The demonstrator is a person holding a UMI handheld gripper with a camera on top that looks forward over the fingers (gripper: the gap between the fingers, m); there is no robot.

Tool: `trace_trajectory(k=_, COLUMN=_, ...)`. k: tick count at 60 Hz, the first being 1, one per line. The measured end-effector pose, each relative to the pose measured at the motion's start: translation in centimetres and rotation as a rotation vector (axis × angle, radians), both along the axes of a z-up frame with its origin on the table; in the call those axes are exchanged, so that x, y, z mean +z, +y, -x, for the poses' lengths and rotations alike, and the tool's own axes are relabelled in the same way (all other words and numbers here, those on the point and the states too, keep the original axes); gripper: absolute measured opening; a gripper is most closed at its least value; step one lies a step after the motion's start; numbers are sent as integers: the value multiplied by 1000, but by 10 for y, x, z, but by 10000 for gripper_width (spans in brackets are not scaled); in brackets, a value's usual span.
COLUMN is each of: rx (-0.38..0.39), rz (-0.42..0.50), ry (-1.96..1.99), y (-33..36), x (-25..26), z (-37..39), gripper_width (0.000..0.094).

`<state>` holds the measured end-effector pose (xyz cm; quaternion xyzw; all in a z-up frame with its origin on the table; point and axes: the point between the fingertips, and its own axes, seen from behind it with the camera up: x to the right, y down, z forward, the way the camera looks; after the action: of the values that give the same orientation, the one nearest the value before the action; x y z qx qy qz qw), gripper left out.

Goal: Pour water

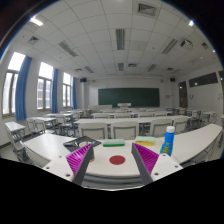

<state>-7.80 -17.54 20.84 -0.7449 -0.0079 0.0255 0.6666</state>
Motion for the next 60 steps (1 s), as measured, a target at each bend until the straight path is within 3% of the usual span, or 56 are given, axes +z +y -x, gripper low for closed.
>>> trace_trajectory(k=7, rx=4, rz=19, ry=0, y=-1, x=-9, z=-6, gripper_width=820)
trace_trajectory(k=19, rx=-61, rz=44, ry=10, y=-7, x=-32, z=-41, gripper_width=821)
trace_trajectory(k=32, rx=-254, rz=118, ry=4, y=38, x=-86, z=-151, gripper_width=820)
trace_trajectory(k=41, rx=-335, rz=162, ry=15, y=84, x=-123, z=-211, gripper_width=822)
trace_trajectory(k=56, rx=-310, rz=110, ry=49, y=159, x=-145, z=-253, gripper_width=824)
trace_trajectory(k=58, rx=-312, rz=104, ry=49, y=168, x=-145, z=-251, gripper_width=793)
trace_trajectory(k=60, rx=-312, rz=100, ry=51, y=171, x=-148, z=-254, gripper_width=706)
